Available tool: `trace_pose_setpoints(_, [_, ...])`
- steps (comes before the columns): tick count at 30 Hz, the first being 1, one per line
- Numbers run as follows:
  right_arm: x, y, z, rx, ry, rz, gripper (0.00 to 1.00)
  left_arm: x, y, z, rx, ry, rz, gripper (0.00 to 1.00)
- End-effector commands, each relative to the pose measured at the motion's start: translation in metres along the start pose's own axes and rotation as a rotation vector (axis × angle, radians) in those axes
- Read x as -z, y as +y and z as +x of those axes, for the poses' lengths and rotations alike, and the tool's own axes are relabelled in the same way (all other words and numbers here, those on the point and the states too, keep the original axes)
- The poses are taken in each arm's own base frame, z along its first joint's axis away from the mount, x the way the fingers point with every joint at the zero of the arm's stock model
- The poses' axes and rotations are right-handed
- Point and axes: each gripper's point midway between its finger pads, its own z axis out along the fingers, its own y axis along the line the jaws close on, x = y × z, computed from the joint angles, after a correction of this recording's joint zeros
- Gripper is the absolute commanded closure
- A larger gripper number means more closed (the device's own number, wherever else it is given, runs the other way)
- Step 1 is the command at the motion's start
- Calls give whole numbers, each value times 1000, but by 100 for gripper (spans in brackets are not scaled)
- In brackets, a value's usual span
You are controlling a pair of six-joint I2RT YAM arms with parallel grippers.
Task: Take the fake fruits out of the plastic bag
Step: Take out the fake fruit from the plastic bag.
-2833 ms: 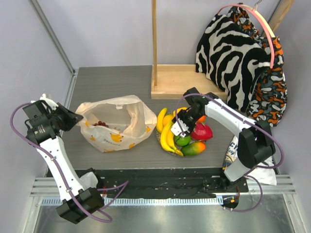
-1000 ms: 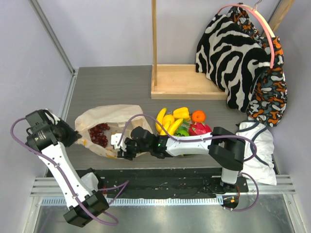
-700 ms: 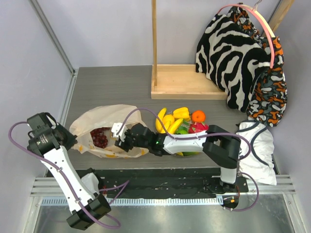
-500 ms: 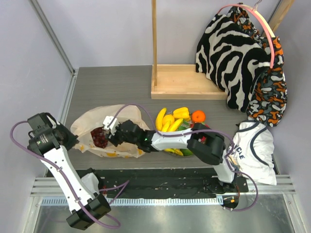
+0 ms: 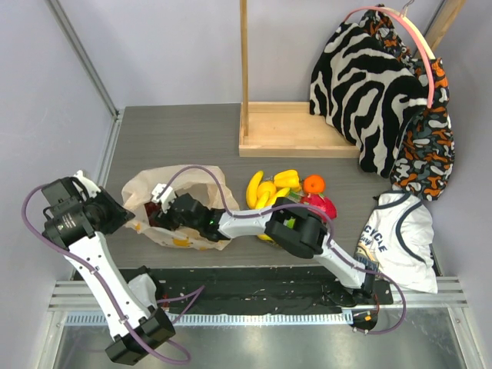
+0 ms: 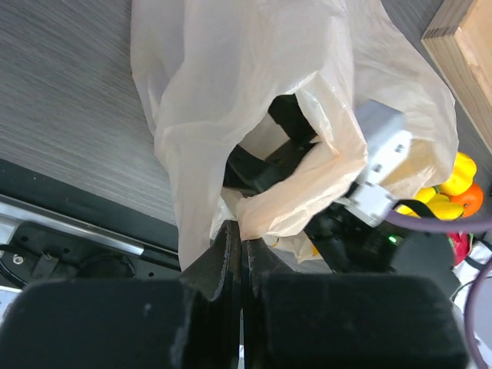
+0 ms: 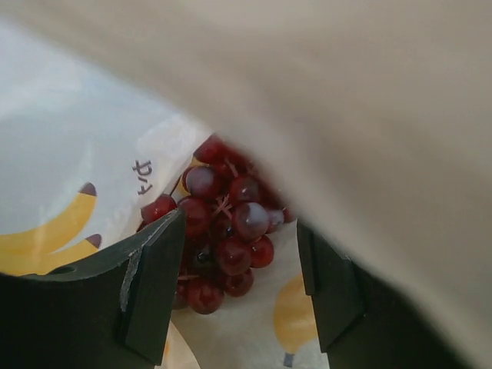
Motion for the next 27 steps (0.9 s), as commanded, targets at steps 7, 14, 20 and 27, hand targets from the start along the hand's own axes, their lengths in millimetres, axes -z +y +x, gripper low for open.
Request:
trace_pose_setpoints(7, [-26, -2, -26, 65, -140, 52, 84, 15, 5, 20, -70, 67, -48, 100])
trace_pose_setpoints(14, [23, -27, -129, 53, -274, 55, 99, 5, 7, 20, -39, 77, -41, 100])
trace_pose_setpoints(20, [94, -33, -180, 16, -315, -108, 99, -6, 4, 2, -19, 41, -24, 100])
trace_pose_setpoints(27, [137, -32, -201, -23, -313, -161, 99, -24, -2, -23, 25, 4, 15, 100])
